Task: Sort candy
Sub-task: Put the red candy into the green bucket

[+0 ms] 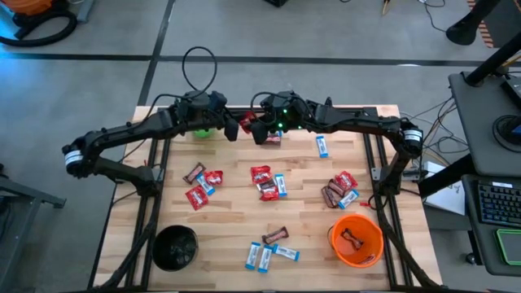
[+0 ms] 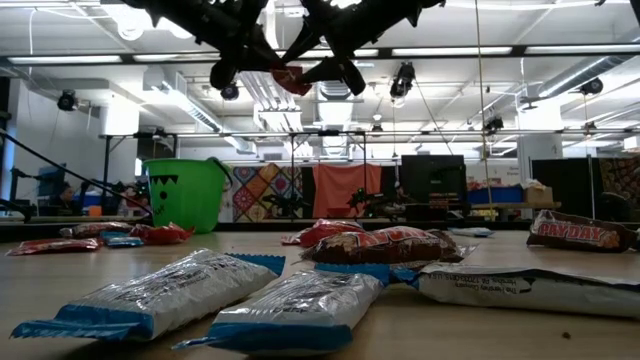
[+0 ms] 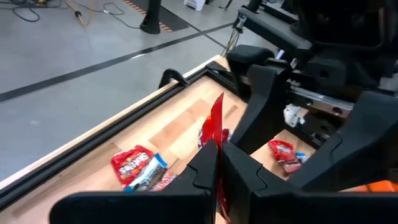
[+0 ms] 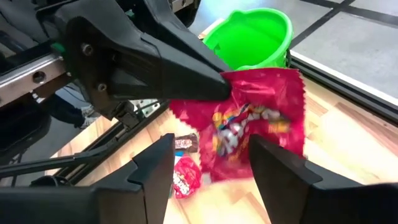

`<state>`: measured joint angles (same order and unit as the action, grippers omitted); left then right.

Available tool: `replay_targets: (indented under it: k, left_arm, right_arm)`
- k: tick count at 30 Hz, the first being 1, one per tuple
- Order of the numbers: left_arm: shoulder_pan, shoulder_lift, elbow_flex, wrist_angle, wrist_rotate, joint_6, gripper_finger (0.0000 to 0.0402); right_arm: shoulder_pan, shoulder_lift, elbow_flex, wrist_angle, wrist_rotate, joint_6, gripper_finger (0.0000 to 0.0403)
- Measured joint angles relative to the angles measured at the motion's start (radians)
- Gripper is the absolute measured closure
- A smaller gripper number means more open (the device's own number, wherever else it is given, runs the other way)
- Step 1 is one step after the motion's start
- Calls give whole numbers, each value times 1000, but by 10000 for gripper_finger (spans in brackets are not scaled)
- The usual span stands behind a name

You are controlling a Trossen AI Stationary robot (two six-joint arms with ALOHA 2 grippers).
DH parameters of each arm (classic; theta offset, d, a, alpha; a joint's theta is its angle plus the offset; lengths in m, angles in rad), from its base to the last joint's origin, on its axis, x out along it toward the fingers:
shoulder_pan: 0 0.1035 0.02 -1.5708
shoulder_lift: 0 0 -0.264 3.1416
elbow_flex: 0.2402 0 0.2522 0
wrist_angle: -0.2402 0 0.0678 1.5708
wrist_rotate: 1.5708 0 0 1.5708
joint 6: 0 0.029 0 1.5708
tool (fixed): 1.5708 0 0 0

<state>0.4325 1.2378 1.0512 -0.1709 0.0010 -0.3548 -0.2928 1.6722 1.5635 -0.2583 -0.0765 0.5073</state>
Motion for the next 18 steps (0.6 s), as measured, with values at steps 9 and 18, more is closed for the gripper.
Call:
replay_targets:
  k: [9, 18]
  left_arm:
    - [78, -40, 0, -91, -59, 57, 401]
    - [256, -88, 0, -288, -174, 155, 401]
  right_arm:
    - [-2, 0, 0, -79, 0, 5, 205]
    - [-2, 0, 0, -140, 0, 9, 209]
